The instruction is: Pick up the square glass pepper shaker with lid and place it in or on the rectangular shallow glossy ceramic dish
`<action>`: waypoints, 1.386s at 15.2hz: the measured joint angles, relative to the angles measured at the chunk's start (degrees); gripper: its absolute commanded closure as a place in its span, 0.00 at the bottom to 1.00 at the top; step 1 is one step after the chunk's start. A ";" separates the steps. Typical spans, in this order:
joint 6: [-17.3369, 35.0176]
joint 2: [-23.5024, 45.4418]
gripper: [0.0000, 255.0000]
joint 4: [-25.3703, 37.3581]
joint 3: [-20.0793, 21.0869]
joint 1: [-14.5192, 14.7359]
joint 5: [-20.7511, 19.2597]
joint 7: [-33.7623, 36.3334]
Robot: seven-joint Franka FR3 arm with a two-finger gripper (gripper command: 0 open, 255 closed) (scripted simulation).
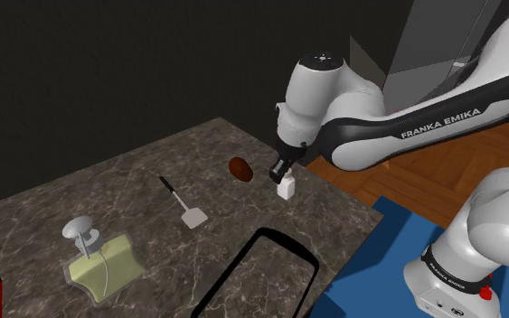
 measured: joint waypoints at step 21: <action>-14.28 -1.81 1.00 11.40 12.00 5.55 2.93 14.97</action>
